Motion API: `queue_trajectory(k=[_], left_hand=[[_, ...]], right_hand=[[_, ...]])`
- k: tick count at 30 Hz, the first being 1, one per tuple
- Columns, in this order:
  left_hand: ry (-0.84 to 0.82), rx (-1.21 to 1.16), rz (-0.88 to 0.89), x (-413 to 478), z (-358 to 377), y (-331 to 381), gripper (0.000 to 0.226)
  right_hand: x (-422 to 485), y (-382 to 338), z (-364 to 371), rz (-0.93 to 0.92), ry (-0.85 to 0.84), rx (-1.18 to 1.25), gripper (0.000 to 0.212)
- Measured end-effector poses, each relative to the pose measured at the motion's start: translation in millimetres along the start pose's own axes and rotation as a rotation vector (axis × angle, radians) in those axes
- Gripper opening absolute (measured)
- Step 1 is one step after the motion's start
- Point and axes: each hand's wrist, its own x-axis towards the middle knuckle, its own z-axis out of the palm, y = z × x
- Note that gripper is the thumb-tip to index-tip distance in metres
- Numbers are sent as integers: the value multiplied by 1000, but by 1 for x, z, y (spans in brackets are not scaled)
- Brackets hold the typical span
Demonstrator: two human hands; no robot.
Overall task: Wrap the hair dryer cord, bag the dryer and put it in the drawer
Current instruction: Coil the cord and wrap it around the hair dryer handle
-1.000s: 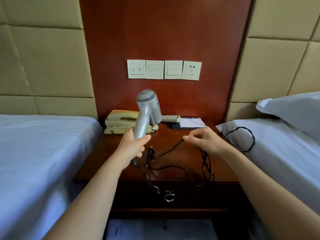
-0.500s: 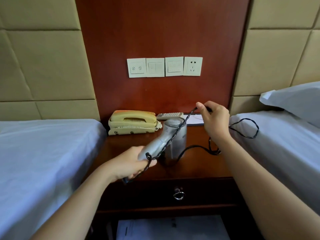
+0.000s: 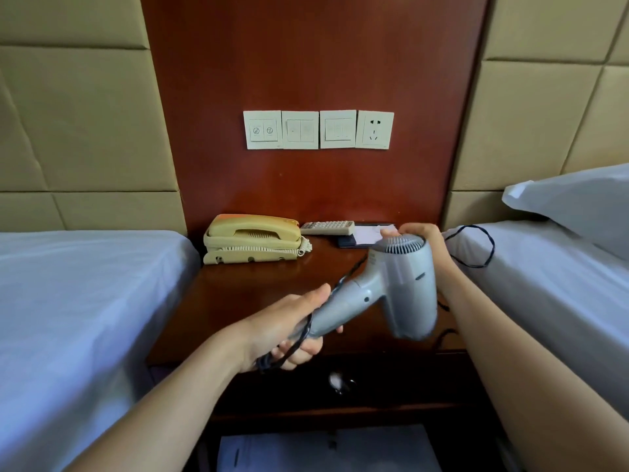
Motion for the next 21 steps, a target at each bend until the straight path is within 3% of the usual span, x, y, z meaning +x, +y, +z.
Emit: queue_trajectory(k=[4,7,9,12,16,18,21], left_hand=[[111,-144,49,9,-10,2,59],[227,-142,99,14,-18,1,60],[268,-125,147,16,-19,1,58],[338,-121,209,25,-17,4,43],[499,-188,232,43,-23,7,15],[620,-170,231,50,-29,7,20],[779,-1,200,56,-32,5,47]], right_hand=[[-6,18,2,9,-130,-225,61],[-2,33,7,-53,-248,-458,36],[-4,38,11,-57,-298,-598,35],[-14,32,17,-57,-338,-739,33],[-24,16,17,-95,-426,-782,51],[-28,2,16,-156,-465,-808,49],[-34,-21,14,-252,-479,-841,39]])
